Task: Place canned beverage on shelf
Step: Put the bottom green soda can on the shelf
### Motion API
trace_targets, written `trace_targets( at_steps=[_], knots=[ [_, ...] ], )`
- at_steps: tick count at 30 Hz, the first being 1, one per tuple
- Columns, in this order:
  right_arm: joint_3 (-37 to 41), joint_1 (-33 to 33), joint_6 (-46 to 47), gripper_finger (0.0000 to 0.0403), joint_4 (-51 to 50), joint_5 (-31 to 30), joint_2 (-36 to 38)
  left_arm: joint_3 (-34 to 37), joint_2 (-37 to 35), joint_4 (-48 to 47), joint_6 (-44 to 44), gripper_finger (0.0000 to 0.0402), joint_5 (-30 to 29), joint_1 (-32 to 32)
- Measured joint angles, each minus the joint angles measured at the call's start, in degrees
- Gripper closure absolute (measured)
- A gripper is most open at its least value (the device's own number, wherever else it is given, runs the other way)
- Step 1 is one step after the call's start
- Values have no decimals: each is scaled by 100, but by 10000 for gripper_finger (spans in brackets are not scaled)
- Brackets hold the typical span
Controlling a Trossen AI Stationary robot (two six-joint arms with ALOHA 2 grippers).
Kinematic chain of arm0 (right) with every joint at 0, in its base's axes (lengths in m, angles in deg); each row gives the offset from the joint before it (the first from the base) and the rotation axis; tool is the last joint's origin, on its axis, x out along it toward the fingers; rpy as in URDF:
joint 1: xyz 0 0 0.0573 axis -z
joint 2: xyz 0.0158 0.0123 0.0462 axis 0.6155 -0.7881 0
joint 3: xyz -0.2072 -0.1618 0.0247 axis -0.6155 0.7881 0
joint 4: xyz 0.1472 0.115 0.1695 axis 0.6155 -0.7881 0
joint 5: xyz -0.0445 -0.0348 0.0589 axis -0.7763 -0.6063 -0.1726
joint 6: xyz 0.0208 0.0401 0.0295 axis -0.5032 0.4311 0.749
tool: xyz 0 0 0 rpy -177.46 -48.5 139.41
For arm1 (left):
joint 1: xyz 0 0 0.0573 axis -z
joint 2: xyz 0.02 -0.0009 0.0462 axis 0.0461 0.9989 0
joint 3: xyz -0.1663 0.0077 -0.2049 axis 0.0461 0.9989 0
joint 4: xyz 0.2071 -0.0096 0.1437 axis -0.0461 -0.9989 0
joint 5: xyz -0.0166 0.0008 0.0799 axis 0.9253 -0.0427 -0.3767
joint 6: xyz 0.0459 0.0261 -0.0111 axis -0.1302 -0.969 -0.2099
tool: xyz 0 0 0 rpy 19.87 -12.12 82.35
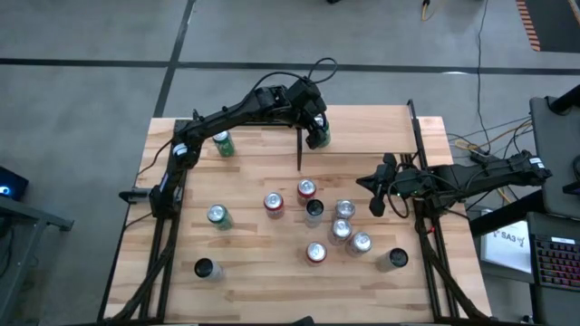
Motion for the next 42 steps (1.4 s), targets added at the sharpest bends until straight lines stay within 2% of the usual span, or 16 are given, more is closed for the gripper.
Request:
trace_targets(
  at_steps=[7, 14, 16, 25, 30, 34, 39, 42],
  knots=[
    [-1, -1, 0, 394, 0, -2, 2, 0, 0, 0, 0, 107, 0, 0],
    [1, 0, 3, 394, -1, -2, 2, 0, -24, 50, -50, 20, 0, 0],
    [1, 1, 7, 394, 0, 0, 2, 0, -24, 46, -87, 9, 0, -2],
    [1, 0, 7, 394, 0, 0, 2, 0, -25, 53, -100, 23, 0, -17],
    [9, -1, 2, 394, 0, -2, 2, -160, -114, -124, -446, 23, -13, -22],
    [32, -1, -2, 394, 17, -8, 2, -129, -462, -136, -776, 23, -446, -22],
    [45, 1, -93, 394, 587, -61, 0, -105, -903, -249, -933, 23, -560, -19],
    [45, 1, -312, 394, 1209, -84, -51, -44, -1074, -395, -1003, 23, -433, 54]
  ],
)
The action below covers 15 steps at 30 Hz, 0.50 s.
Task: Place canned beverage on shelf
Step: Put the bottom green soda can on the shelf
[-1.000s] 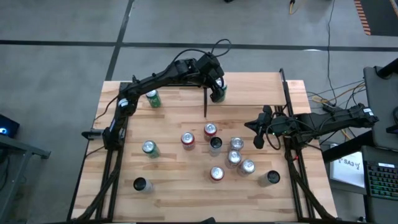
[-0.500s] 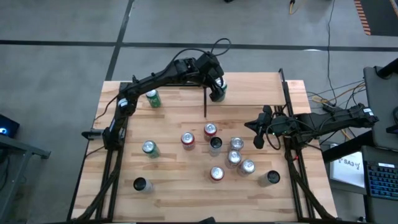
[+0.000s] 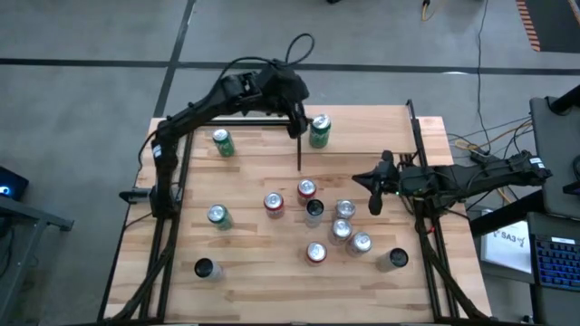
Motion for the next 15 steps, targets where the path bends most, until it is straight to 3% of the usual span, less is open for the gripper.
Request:
trace_targets(
  at_steps=[6, 15],
  knots=[
    [0, 0, -266, 394, 771, 3, -408, 617, -301, 13, -55, 22, 175, 138],
    [-355, 84, -342, 394, 784, -420, -1267, 3428, -2005, 2040, 99, 22, 431, 239]
  ],
)
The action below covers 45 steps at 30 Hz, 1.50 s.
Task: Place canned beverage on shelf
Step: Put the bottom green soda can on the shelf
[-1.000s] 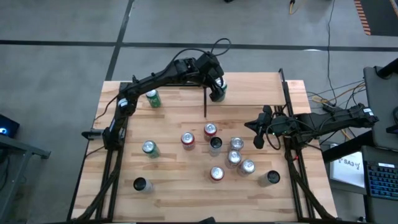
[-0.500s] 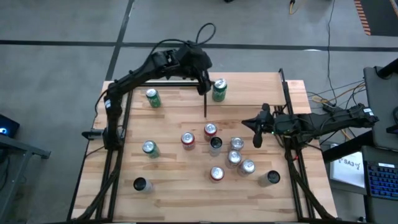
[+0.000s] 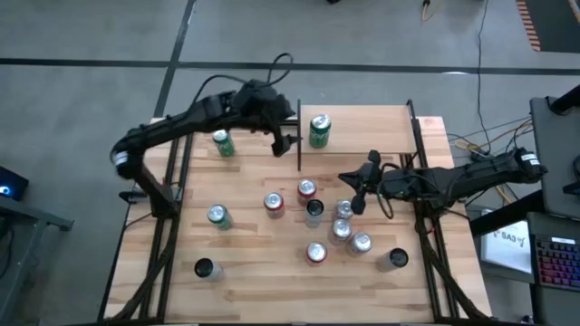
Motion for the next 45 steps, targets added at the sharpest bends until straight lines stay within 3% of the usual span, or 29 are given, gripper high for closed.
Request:
trace_targets(
  at_steps=[11, 18, 22, 28, 35, 38, 45],
  knots=[
    [-708, 479, -299, 394, -3, -41, -705, 3432, -2158, 2937, 836, 22, 514, 78],
    [-1086, 898, -416, 394, -28, 121, -1162, 5285, -2777, 5122, 1470, 22, 1251, 113],
    [-1390, 1093, -496, 394, -177, 232, -1458, 5913, -2899, 6006, 1919, 22, 1252, 97],
    [-2029, 1256, -579, 394, -1014, 223, -1887, 6082, -3107, 6089, 1805, 34, 1228, 102],
    [-2543, 1306, -723, 394, -1425, 214, -2272, 6087, -3437, 5581, 1364, 138, 493, 98],
    [-2710, 1343, -863, 394, -1452, 213, -2417, 6089, -3562, 5328, 1153, 206, 132, 93],
    [-2882, 1625, -1153, 394, -1524, 204, -2630, 6095, -3579, 5222, 1031, 381, 105, 99]
  ],
)
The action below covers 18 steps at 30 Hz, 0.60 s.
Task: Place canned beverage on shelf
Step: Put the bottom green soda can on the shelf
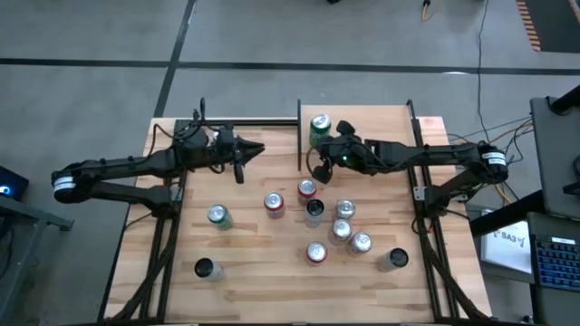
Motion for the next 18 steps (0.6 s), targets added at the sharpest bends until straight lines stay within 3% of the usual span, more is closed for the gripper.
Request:
trace_targets(
  at_steps=[2, 8, 18],
  knots=[
    [0, 109, -13, 394, 8, -9, -12, 1, 41, -10, -2, 391, 0, -2],
    [0, 426, -165, 394, 6, -35, -36, 7, 181, 155, -7, 372, 2, 0],
    [0, 710, -254, 394, 36, -30, -171, 7, 219, 188, -123, 400, 0, 0]
  ],
)
